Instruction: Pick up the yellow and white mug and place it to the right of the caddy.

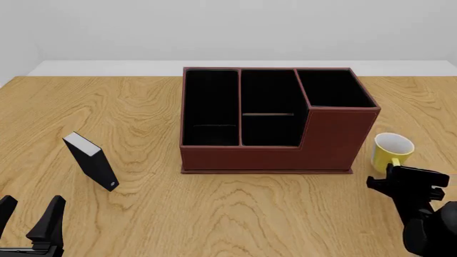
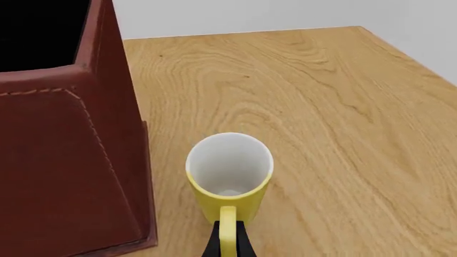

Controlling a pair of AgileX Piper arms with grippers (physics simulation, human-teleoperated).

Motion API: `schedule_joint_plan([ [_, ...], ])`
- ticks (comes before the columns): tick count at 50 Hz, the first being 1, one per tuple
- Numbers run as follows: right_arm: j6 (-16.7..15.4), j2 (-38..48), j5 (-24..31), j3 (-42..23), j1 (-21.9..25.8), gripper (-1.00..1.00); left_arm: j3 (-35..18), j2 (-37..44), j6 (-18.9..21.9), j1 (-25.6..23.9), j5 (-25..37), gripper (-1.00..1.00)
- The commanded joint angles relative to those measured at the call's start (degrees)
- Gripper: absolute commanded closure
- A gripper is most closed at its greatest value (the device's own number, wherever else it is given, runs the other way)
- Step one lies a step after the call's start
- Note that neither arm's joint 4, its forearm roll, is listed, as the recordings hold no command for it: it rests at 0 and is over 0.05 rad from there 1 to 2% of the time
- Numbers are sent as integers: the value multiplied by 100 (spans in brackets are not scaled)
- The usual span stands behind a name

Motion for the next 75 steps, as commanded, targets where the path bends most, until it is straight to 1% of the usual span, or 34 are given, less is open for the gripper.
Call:
schedule_joint_plan([
  [1, 55, 85, -8, -60, -19, 100, 0, 0, 0, 0, 0, -100],
  [30, 37, 506, -8, -287, -20, 100, 0, 0, 0, 0, 0, -100],
  [34, 52, 500, -8, -287, -82, 100, 0, 0, 0, 0, 0, -100],
  [35, 69, 564, -8, -330, -78, -100, 0, 0, 0, 0, 0, -100],
  [61, 49, 450, -8, -278, -148, -100, 0, 0, 0, 0, 0, -100],
  [75, 1, 116, -8, -29, -98, -100, 0, 0, 0, 0, 0, -100],
])
